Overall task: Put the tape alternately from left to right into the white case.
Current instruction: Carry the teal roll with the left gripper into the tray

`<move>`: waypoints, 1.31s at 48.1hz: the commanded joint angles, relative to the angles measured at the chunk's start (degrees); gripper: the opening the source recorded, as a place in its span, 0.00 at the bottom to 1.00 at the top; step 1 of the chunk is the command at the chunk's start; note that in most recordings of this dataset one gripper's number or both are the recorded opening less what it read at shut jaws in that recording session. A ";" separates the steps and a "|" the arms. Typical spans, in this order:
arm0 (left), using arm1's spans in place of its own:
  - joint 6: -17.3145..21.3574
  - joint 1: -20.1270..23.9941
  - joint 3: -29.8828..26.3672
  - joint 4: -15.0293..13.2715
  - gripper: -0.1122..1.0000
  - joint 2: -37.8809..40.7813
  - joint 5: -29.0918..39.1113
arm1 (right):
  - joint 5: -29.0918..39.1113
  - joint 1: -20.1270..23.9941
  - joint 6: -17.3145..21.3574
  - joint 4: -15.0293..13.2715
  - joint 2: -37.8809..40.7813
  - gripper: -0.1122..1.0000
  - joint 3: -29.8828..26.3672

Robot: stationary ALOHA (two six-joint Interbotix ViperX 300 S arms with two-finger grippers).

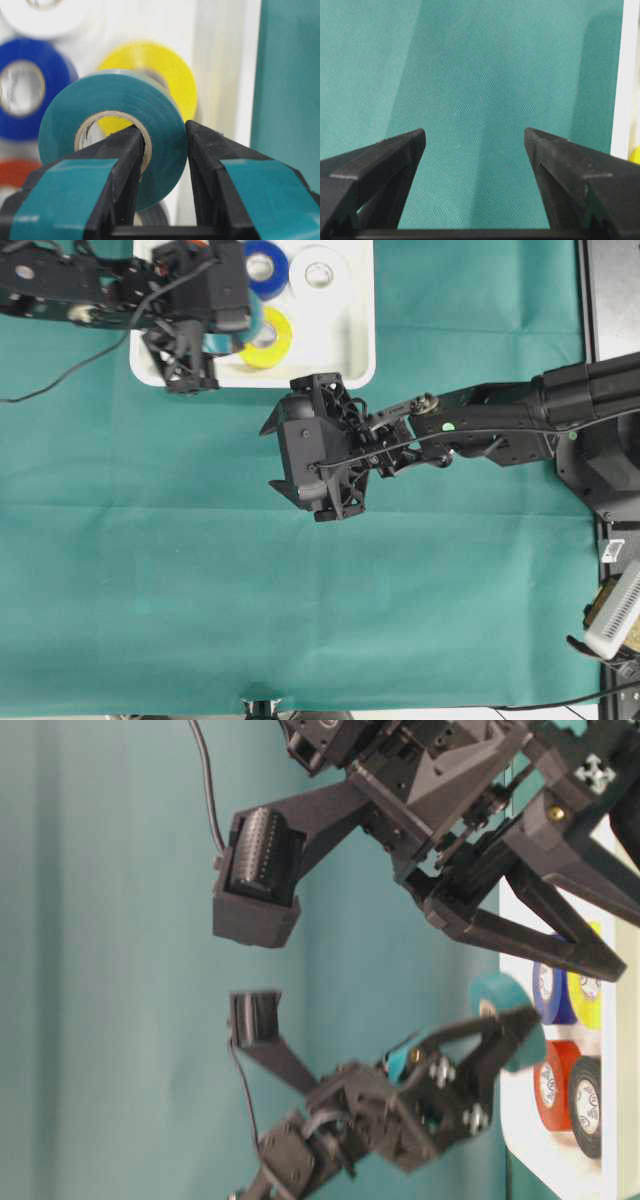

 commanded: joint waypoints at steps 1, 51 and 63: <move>0.26 0.09 -4.22 0.09 0.32 0.70 -1.14 | -0.35 0.18 0.00 -0.09 -1.76 0.91 -0.53; 0.35 -0.44 -14.59 0.09 0.36 8.79 -2.20 | -0.18 0.18 0.00 -0.09 -1.76 0.91 -0.35; 0.35 -0.53 -13.18 0.09 0.94 7.56 -2.02 | -0.18 0.18 0.09 -0.09 -1.76 0.91 -0.35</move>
